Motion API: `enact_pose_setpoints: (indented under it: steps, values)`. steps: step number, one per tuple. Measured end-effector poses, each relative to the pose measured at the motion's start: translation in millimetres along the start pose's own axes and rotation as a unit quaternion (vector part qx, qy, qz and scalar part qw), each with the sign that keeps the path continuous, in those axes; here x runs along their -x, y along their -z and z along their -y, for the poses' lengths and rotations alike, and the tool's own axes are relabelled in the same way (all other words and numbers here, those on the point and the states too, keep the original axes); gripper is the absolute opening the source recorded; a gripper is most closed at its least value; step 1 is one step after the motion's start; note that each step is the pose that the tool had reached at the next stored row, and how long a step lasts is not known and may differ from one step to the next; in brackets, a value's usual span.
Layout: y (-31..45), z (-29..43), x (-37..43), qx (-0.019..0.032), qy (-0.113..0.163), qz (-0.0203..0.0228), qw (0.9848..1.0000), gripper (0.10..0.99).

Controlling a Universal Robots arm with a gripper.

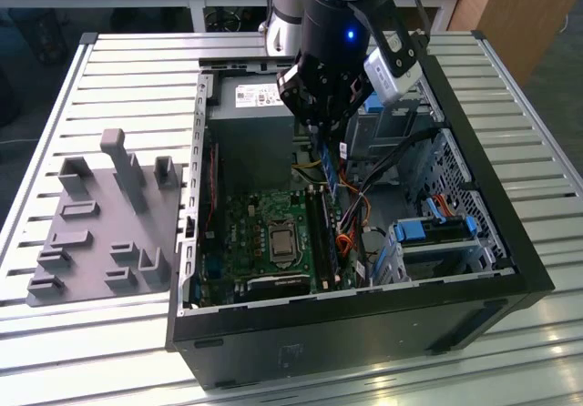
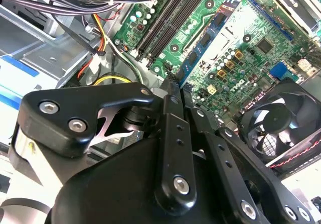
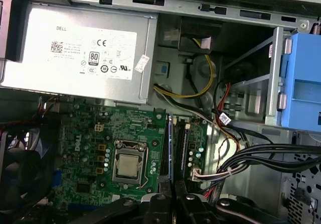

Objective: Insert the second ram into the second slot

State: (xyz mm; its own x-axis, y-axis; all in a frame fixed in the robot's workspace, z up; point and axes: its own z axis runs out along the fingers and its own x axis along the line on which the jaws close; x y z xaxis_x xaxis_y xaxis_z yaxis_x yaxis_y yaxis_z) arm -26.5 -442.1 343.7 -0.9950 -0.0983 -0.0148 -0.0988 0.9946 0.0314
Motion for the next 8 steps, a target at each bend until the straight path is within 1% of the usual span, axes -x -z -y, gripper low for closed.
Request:
enact_pose_setpoints:
  steps: [8]
  values:
    - [-1.7,1.5,-0.1,-0.0001,0.000,-0.0001,1.0000,0.137]
